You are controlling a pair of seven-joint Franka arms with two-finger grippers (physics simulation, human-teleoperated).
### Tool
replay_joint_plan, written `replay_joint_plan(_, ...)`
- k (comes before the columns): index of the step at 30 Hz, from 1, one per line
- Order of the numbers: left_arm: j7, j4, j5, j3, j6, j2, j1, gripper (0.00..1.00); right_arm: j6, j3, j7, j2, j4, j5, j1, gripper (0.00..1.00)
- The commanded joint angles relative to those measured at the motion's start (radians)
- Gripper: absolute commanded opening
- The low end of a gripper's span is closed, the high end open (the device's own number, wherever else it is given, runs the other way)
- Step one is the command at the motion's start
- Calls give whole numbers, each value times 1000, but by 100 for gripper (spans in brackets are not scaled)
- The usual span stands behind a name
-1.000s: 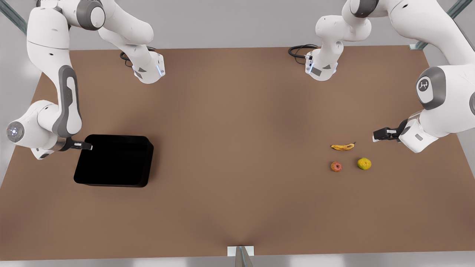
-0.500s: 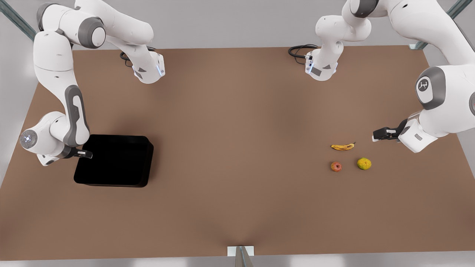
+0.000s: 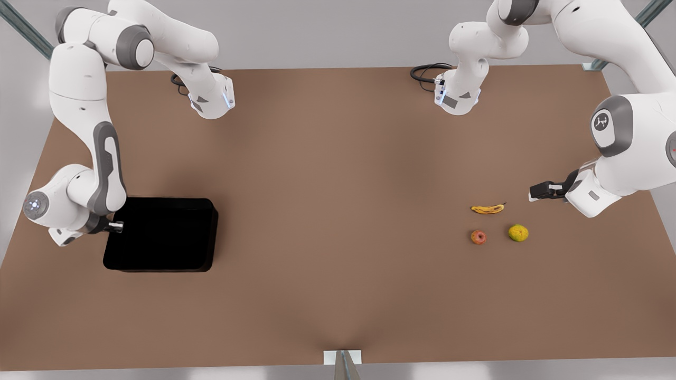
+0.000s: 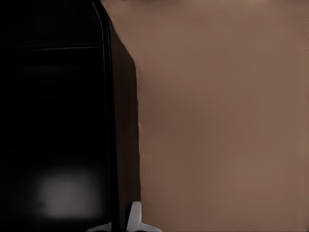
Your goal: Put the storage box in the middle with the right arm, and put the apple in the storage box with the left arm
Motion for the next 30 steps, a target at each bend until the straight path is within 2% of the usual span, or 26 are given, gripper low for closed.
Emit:
replay_joint_plan(1, 2, 0, 1, 0, -2, -1, 0, 100, -99, 2, -20, -4, 46, -2, 18, 21)
replay_joint_plan(5, 2, 0, 1, 0, -6, -4, 0, 100, -213, 11, -20, -64, 112, 51, 98, 21)
replay_joint_plan(9, 2, 0, 1, 0, -6, -2, 0, 100, -242, 11, 5, -18, 232, 179, 241, 21)
replay_joint_plan(11, 2, 0, 1, 0, -6, -2, 0, 100, -259, 19, 117, 31, 305, 228, 318, 21)
replay_joint_plan(15, 0, 0, 1, 0, -8, -2, 0, 100, -248, 94, 491, 128, 437, 242, 414, 21)
replay_joint_plan(18, 0, 0, 1, 0, -15, -1, 0, 100, -239, 94, 683, 212, 565, 242, 500, 21)
replay_joint_plan(24, 0, -1, 2, 0, -15, 4, 0, 100, -168, 172, 900, 323, 690, 248, 551, 21)
replay_joint_plan(30, -75, -1, 1, 0, -12, 15, -1, 100, -139, 174, 905, 389, 723, 248, 569, 21)
